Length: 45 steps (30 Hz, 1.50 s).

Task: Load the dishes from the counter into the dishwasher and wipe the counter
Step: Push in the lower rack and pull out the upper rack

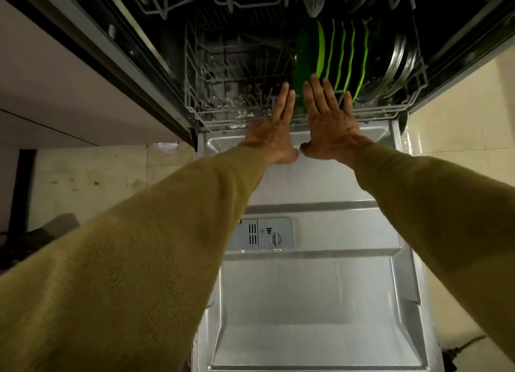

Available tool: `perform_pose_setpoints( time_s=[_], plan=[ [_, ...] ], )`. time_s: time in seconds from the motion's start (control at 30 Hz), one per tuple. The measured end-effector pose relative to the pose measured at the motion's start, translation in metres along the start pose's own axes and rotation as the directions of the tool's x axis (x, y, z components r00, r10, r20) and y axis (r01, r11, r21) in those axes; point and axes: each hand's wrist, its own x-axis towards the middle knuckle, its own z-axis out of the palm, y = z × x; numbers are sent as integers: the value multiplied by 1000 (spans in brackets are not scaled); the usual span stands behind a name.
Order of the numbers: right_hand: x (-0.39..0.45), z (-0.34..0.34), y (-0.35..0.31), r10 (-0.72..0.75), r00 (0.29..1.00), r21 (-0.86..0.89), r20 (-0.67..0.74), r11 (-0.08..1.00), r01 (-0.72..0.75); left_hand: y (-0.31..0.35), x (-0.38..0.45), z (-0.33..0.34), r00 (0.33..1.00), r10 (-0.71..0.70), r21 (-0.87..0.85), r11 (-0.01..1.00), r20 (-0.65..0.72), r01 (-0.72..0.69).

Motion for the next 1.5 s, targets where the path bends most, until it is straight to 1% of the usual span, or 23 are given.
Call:
perform_pose_setpoints(
  time_s=[0.1, 0.2, 0.37, 0.47, 0.6, 0.63, 0.73, 0.8, 0.9, 0.97, 1.03, 1.1, 1.2, 1.33, 1.4, 1.5],
  plan=[
    [17, -13, 4, -11, 1000, -14, 20, 1000, 12, 2, 11, -17, 999, -32, 24, 999, 13, 32],
    [29, -21, 7, -23, 999, 8, 46, 1000, 23, 1, 21, -28, 998, -51, 35, 998, 34, 50],
    [31, -19, 9, -37, 999, 4, 15, 999, 36, -1, 22, -30, 998, -53, 67, 997, 44, 50],
    [32, -24, 8, -30, 998, 17, 61, 999, 29, 2, 25, -30, 997, -64, 74, 995, 52, 60],
    [33, -40, 5, -16, 985, 82, 170, 997, 1, 10, 19, -36, 996, -78, 35, 996, 47, 76],
    [28, -43, 4, -11, 986, 105, 167, 994, -7, 13, 12, -33, 997, -75, 9, 997, 30, 75],
    [-13, -45, -7, 51, 995, 171, 81, 983, -64, 23, -30, -14, 997, -73, -95, 993, -23, 71],
    [-58, -45, -13, 94, 994, 274, 63, 956, -108, 31, -64, -6, 996, -86, -167, 982, -9, 83],
    [-116, -64, -19, 89, 996, 383, 32, 919, -94, 48, -112, -16, 997, -77, -180, 980, 13, 78],
    [-151, -98, -25, 88, 996, 442, 11, 893, -83, 62, -149, -40, 998, -54, -168, 985, -36, 47],
    [-186, -145, -29, 88, 996, 483, -20, 873, -67, 76, -192, -73, 990, -36, -181, 984, -138, 11],
    [-221, -197, -34, 44, 994, 526, -98, 850, 14, 87, -234, -107, 963, -24, -231, 972, -267, -40],
    [-274, -273, -42, -41, 981, 529, -187, 837, 136, 99, -294, -154, 936, -32, -307, 948, -349, -82],
    [-351, -371, -55, -106, 927, 499, -359, 818, 286, 117, -383, -224, 861, -87, -331, 938, -501, -98],
    [-383, -406, -61, -96, 901, 490, -423, 812, 317, 126, -424, -251, 828, -118, -328, 941, -548, -83],
    [-425, -447, -75, -78, 877, 514, -474, 784, 347, 135, -483, -287, 778, -197, -391, 918, -597, -68]
  ],
)
